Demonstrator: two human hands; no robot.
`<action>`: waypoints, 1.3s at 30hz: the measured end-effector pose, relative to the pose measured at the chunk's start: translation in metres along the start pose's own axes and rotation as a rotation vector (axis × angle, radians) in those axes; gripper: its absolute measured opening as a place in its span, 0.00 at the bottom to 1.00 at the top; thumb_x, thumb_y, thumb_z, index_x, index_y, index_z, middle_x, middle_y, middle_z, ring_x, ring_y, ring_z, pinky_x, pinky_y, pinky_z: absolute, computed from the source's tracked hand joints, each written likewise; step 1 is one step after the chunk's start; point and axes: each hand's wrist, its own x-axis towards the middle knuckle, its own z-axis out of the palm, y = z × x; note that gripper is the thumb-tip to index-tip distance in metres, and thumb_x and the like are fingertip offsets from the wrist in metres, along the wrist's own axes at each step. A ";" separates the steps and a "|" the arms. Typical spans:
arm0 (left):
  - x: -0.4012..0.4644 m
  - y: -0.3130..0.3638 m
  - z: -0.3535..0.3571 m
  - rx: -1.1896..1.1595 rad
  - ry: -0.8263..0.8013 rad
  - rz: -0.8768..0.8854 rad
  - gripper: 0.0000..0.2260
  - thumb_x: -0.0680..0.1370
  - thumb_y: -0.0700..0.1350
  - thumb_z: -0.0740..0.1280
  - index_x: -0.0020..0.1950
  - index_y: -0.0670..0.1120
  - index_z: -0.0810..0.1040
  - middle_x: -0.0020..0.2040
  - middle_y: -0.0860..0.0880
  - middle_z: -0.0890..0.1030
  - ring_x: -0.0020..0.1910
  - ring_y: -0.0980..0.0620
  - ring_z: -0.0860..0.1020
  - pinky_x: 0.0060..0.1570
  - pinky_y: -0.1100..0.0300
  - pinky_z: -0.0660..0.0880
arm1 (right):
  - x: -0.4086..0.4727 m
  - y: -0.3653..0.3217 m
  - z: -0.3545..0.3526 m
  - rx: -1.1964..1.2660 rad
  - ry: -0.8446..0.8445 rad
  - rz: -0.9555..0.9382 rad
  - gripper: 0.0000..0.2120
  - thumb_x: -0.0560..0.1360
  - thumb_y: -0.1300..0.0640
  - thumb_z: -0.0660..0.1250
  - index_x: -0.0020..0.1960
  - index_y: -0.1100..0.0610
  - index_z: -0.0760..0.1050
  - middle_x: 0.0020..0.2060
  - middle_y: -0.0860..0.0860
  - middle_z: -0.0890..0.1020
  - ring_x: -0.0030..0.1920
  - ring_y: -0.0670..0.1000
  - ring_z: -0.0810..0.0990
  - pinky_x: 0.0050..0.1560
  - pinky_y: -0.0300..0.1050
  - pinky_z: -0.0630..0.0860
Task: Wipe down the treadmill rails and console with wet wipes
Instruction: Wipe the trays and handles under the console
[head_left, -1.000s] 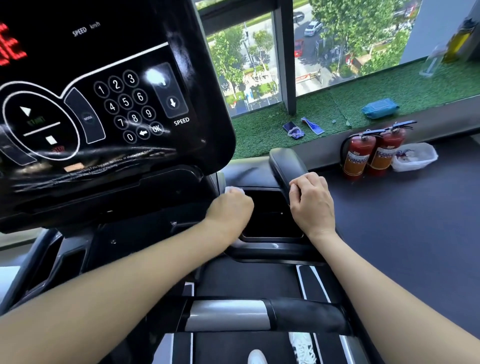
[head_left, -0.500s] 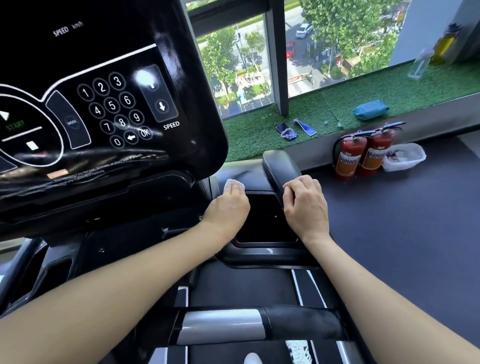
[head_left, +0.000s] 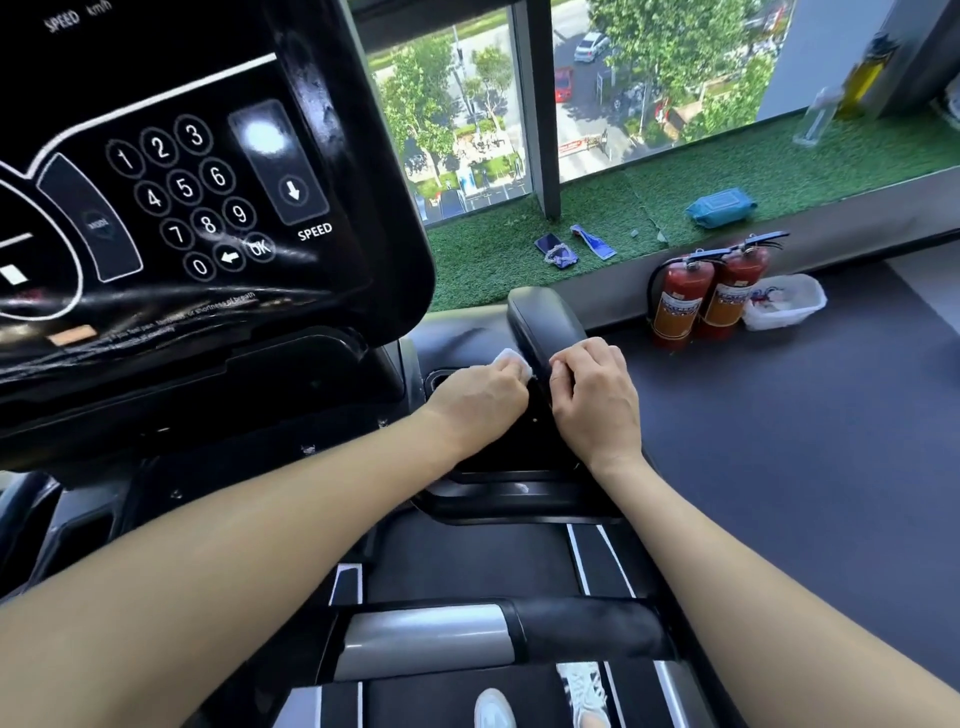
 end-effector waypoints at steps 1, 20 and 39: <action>-0.004 -0.004 -0.004 0.049 0.028 -0.007 0.17 0.66 0.32 0.53 0.36 0.38 0.82 0.35 0.44 0.77 0.24 0.49 0.77 0.17 0.66 0.64 | 0.000 0.000 0.000 0.001 -0.002 -0.002 0.11 0.76 0.57 0.59 0.44 0.60 0.78 0.43 0.55 0.78 0.46 0.57 0.73 0.48 0.49 0.71; -0.109 0.025 -0.091 -0.181 -0.286 -0.152 0.16 0.73 0.27 0.58 0.57 0.38 0.74 0.32 0.46 0.63 0.38 0.44 0.73 0.39 0.55 0.67 | -0.040 -0.019 -0.022 -0.043 -0.108 0.060 0.08 0.77 0.59 0.64 0.52 0.60 0.79 0.51 0.56 0.74 0.53 0.57 0.69 0.59 0.49 0.68; -0.100 -0.015 -0.076 -0.178 -0.183 -0.060 0.12 0.75 0.32 0.59 0.55 0.41 0.76 0.53 0.41 0.78 0.54 0.39 0.77 0.41 0.55 0.67 | -0.072 -0.033 -0.020 -0.162 -0.180 0.051 0.18 0.75 0.54 0.55 0.57 0.61 0.77 0.53 0.55 0.73 0.53 0.57 0.70 0.59 0.50 0.67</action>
